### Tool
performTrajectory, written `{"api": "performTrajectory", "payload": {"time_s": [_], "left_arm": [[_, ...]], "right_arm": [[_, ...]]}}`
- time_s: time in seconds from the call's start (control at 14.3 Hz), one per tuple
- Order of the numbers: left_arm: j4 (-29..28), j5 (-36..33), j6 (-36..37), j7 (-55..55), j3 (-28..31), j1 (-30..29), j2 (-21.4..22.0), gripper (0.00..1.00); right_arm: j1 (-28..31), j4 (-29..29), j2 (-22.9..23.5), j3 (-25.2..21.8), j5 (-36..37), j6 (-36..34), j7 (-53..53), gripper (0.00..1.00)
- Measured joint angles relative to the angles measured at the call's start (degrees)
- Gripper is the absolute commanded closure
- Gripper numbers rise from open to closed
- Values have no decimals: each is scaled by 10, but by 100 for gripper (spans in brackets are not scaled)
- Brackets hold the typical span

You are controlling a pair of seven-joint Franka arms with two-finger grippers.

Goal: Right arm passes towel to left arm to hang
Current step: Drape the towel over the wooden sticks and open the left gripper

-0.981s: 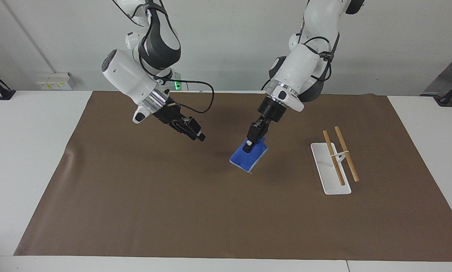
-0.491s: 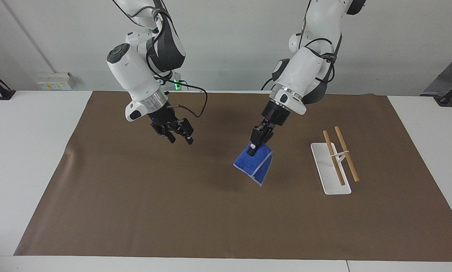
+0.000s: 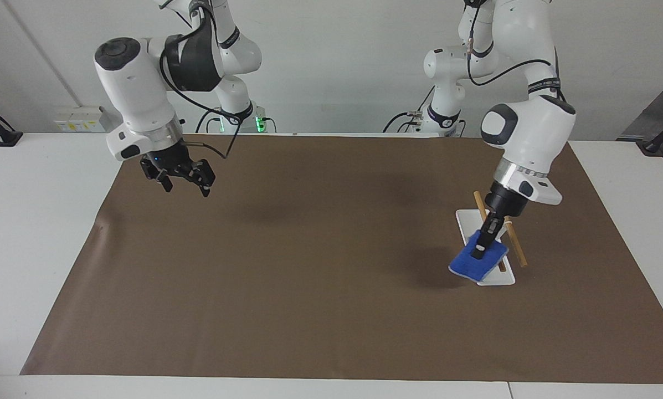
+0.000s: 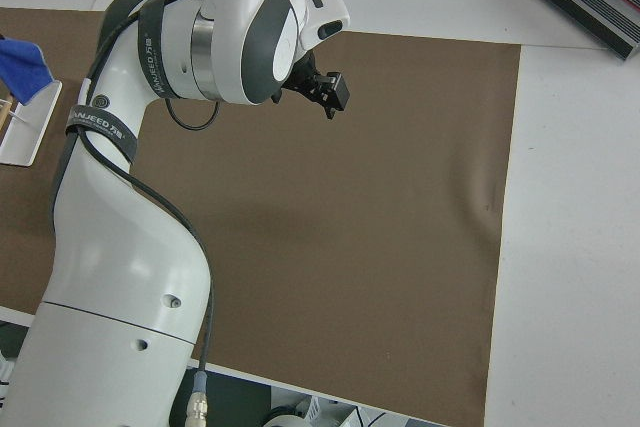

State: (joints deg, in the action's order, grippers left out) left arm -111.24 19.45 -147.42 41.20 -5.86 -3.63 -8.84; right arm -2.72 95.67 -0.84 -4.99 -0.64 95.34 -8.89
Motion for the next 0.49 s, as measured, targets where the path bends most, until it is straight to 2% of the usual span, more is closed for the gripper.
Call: {"api": "performTrajectory", "payload": {"time_s": [0.14, 0.28, 0.49], "left_arm": [[-12, 0, 10, -25, 23, -2, 6, 100], [-21, 0, 10, -28, 27, -3, 10, 100], [-29, 0, 10, -36, 39, -4, 14, 100]], "right_arm": [[20, -38, -2, 0, 0, -45, 22, 0], [29, -50, -2, 0, 0, -70, 35, 0], [29, -47, 1, 1, -1, -56, 35, 0]]}}
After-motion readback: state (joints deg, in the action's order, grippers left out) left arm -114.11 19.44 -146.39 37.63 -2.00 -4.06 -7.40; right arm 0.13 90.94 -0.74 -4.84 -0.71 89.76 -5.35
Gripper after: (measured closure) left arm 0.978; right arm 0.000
